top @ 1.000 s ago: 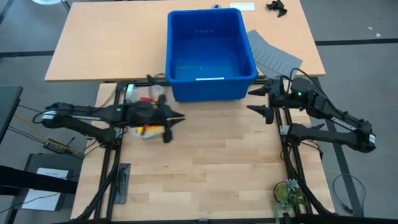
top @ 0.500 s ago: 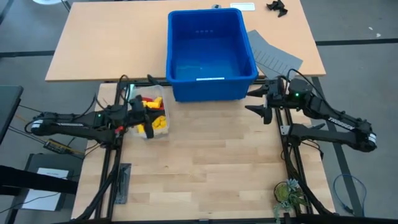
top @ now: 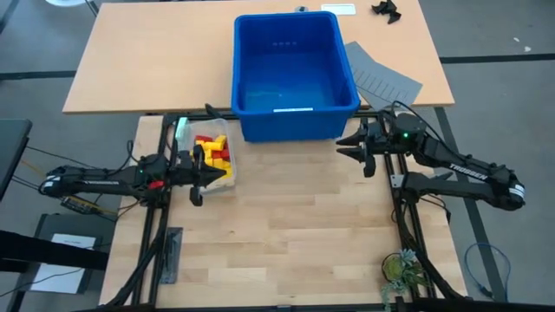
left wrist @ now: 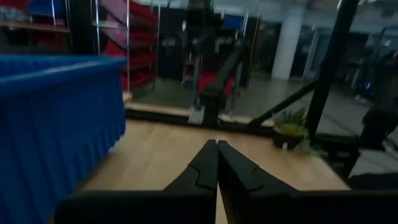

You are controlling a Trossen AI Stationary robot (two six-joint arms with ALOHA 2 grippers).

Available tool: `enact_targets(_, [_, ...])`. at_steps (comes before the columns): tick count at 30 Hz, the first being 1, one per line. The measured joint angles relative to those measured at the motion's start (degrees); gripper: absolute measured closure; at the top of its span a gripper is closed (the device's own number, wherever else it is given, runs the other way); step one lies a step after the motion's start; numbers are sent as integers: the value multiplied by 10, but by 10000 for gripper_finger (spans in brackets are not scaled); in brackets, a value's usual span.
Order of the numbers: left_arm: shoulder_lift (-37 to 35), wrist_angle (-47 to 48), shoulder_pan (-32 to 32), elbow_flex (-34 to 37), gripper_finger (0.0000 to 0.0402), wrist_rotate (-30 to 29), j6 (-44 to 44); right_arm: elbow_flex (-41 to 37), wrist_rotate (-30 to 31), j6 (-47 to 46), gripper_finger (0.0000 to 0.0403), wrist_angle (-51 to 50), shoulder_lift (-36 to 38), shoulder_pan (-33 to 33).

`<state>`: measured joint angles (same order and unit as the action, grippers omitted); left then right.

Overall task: Sort blocks
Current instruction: Return to Home Position

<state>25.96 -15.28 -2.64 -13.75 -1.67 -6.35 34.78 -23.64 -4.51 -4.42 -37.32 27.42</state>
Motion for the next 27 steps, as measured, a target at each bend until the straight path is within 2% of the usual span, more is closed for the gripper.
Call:
enact_targets(4, [-32, -2, 0, 31, 385, -3, -19, -12, 2, 0, 340, 5, 16, 1])
enact_targets(9, [-72, 7, 1, 51, 385, -11, -29, -20, 3, -3, 378, 5, 29, 4])
enact_targets(17, [-155, 88, 1, 55, 385, -22, -41, -64, -6, -22, 400, 36, 46, 25])
enact_targets(27, [-260, 151, 1, 55, 385, -24, -16, -121, -36, -35, 401, 60, 111, 45])
